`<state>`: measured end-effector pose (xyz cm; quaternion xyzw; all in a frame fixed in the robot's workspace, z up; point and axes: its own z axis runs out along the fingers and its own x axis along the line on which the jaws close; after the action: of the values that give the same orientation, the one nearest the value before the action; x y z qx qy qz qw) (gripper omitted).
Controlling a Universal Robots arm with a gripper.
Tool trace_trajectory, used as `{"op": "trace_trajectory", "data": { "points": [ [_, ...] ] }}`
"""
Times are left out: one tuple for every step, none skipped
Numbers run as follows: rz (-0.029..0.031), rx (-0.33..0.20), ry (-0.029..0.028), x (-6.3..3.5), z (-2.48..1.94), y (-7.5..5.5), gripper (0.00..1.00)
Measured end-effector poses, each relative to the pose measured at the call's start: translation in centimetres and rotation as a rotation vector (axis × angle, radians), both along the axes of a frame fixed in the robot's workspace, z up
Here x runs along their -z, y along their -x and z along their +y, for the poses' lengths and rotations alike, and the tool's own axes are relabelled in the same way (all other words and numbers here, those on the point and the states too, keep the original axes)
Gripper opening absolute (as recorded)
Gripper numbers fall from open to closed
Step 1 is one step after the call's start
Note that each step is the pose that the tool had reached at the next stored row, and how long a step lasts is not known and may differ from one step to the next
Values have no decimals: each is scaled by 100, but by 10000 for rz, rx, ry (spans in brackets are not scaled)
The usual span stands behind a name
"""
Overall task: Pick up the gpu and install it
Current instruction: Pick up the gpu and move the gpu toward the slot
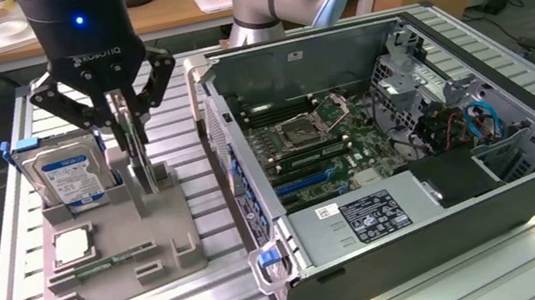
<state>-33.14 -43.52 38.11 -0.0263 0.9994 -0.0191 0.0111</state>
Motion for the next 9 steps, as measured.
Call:
{"op": "trace_trajectory", "data": {
  "points": [
    [0,-1,2,-11,0,0,27],
    [0,-1,3,-19,0,0,27],
    [-1,0,4,-24,0,0,27],
    [-3,0,8,-25,0,0,27],
    [-1,-1,14,-29,0,0,27],
    [0,-1,19,-33,0,0,27],
    [0,0,23,-36,0,0,27],
    [0,0,25,-39,0,0,27],
    [0,0,26,-47,0,0,27]
  ]
}}
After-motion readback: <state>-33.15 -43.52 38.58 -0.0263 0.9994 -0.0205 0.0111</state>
